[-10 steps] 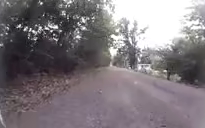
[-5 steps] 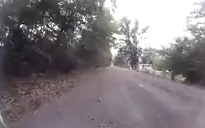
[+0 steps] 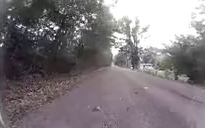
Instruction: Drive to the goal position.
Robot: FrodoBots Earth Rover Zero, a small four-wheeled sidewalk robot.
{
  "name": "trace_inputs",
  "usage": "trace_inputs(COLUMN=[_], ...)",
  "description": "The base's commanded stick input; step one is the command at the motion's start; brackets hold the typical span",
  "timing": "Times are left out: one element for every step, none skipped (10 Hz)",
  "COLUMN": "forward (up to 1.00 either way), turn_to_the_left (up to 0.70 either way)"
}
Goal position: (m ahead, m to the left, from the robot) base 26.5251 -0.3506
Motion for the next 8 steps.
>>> trace_inputs(forward=[0.70, 0.70, 0.70, 0.70, 0.70, 0.70, 0.70, 0.70], turn_to_the_left=[0.00, 0.00, 0.00, 0.00, 0.00, -0.01, -0.13, -0.31])
